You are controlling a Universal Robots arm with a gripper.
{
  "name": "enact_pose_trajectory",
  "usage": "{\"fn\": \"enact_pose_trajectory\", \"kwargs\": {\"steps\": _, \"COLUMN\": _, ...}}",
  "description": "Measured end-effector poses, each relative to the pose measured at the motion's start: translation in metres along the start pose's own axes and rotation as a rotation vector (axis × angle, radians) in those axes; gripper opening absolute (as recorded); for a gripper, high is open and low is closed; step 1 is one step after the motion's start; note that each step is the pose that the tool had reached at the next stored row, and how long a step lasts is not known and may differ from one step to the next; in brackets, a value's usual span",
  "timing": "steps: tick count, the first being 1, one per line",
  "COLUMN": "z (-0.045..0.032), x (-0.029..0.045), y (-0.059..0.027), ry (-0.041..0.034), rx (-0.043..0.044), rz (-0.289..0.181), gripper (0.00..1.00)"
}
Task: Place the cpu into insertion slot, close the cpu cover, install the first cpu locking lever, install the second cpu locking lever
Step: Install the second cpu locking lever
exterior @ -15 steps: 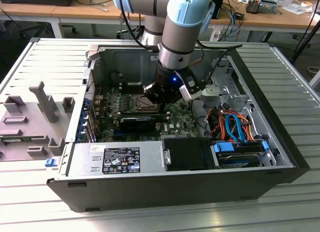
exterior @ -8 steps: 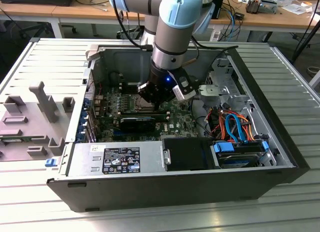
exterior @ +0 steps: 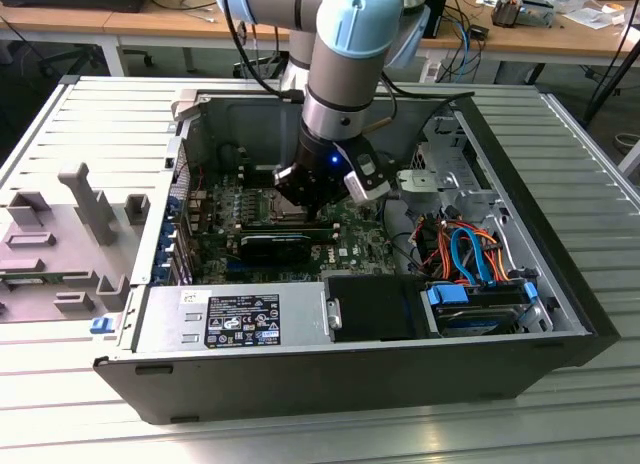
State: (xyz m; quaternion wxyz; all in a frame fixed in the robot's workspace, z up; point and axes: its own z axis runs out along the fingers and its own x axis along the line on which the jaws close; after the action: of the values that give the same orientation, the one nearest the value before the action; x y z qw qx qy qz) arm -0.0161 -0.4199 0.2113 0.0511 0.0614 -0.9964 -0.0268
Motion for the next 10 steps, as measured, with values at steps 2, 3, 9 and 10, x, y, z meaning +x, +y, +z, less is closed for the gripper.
{"fn": "enact_pose_trajectory", "kwargs": {"steps": 2, "z": -0.0006, "x": -0.0059, "y": -0.0001, "ry": 0.0029, "rx": 0.0094, "rz": -0.002, "gripper": 0.11}}
{"fn": "enact_pose_trajectory", "kwargs": {"steps": 3, "z": -0.0007, "x": -0.0065, "y": 0.0006, "ry": 0.0068, "rx": 0.0406, "rz": 0.001, "gripper": 0.11}}
{"fn": "enact_pose_trajectory", "kwargs": {"steps": 9, "z": -0.0005, "x": -0.0073, "y": 0.0035, "ry": 0.0128, "rx": 0.0889, "rz": 0.006, "gripper": 0.11}}
{"fn": "enact_pose_trajectory", "kwargs": {"steps": 10, "z": -0.0005, "x": -0.0073, "y": 0.0035, "ry": 0.0128, "rx": 0.0888, "rz": 0.006, "gripper": 0.11}}
